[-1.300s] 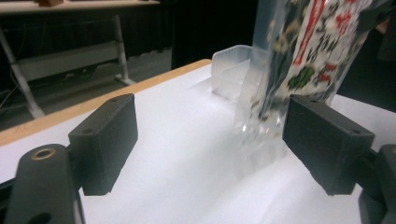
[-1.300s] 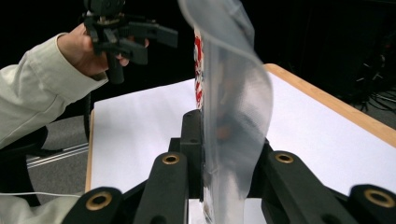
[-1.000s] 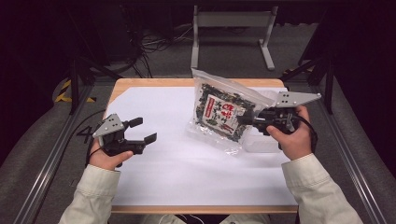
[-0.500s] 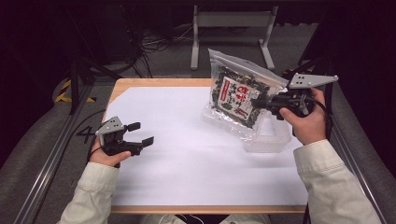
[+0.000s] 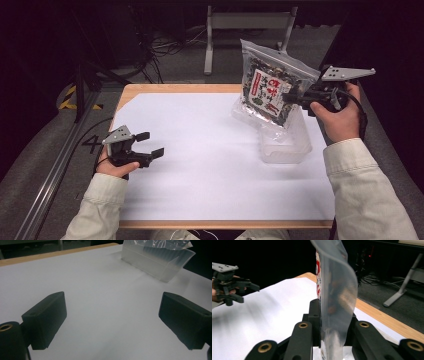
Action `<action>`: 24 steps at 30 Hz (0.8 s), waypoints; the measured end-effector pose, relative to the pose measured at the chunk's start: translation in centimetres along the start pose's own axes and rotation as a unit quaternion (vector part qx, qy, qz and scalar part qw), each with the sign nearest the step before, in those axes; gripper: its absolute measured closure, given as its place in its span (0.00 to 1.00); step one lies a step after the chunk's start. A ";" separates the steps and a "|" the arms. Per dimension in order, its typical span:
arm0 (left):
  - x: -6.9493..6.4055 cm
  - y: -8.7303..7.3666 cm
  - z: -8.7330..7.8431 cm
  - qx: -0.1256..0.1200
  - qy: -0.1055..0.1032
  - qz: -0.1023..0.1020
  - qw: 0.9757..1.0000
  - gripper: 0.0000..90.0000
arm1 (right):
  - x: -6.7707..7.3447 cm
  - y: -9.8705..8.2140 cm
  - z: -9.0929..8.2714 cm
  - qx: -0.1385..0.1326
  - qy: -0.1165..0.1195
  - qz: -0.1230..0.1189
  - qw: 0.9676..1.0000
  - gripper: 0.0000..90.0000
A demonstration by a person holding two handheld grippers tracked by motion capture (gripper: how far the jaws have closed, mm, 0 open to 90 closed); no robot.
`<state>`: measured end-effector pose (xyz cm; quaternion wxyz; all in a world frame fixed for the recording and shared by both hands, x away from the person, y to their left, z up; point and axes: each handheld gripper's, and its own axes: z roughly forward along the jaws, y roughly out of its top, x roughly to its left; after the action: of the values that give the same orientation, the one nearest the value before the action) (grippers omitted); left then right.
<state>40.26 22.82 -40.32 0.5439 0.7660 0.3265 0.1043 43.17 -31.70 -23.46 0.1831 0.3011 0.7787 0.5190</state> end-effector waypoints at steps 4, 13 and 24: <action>0.1 -0.1 0.0 0.007 0.007 -0.001 1.000 0.08 | -0.6 0.0 -0.1 0.002 -0.011 0.002 1.000 0.85; 0.4 -0.3 -0.1 0.014 0.001 -0.006 1.000 0.08 | -2.0 -0.8 -0.4 0.008 -0.035 0.014 0.999 0.85; 0.4 -0.4 0.0 0.015 -0.004 -0.009 1.000 0.08 | -3.3 -2.0 -0.9 0.015 -0.052 0.035 0.998 0.85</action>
<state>40.38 23.10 -40.76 0.5345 0.7716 0.3325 0.0915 44.56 -35.08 -25.05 0.2010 0.3576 0.7647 0.4970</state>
